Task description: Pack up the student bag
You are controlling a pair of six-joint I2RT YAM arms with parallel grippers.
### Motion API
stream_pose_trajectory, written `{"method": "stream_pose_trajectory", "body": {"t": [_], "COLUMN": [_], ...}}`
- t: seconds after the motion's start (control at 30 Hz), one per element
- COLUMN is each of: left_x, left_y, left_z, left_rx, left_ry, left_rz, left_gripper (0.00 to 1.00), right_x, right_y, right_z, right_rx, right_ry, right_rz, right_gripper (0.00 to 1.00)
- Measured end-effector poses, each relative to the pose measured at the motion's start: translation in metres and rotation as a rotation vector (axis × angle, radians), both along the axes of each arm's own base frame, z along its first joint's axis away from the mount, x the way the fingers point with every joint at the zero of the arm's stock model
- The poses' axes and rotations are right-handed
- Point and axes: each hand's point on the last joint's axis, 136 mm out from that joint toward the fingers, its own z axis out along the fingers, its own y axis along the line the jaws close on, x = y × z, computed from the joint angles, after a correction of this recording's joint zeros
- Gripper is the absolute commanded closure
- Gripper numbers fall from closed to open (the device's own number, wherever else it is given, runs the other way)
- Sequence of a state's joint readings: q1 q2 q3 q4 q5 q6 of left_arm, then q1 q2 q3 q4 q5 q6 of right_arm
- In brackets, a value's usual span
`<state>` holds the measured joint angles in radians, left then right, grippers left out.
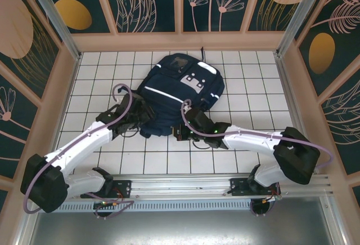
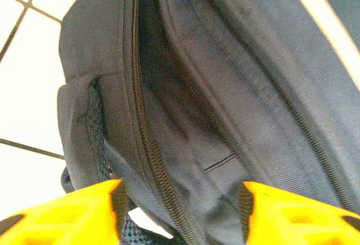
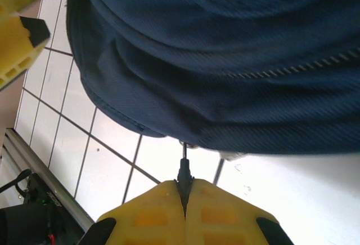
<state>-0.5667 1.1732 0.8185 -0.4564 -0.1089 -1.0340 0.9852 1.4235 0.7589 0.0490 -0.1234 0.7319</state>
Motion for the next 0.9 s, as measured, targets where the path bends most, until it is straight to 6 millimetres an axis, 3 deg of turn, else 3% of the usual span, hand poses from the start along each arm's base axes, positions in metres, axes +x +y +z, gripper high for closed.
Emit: {"method": "stream_pose_trajectory", "body": {"t": [0.1,0.2,0.43,0.67,0.9], "left_x": [-0.004,-0.014,-0.044,-0.03,-0.019], "left_y": [0.002,-0.003,-0.023,-0.033,-0.039], "left_z": [0.015,0.017,-0.024,-0.042,-0.044], "left_rx": [-0.018,-0.07,-0.183,-0.193,-0.207], "left_ry": [-0.026,-0.007,0.126,0.15,0.129], "left_rz": [0.001,0.001,0.003,0.035,0.051], "left_gripper": [0.36,0.36,0.37,0.4,0.55], "right_x": [0.003,0.004,0.001,-0.001,-0.002], "right_y": [0.009,0.013,0.015,0.017,0.016], "right_z": [0.009,0.011,0.006,0.006,0.005], "right_rx": [0.014,0.017,0.013,0.019,0.019], "right_ry": [-0.005,-0.003,0.012,0.017,0.022], "right_rz": [0.008,0.013,0.02,0.028,0.03], "right_gripper": [1.0,1.0,1.0,1.0,1.0]}}
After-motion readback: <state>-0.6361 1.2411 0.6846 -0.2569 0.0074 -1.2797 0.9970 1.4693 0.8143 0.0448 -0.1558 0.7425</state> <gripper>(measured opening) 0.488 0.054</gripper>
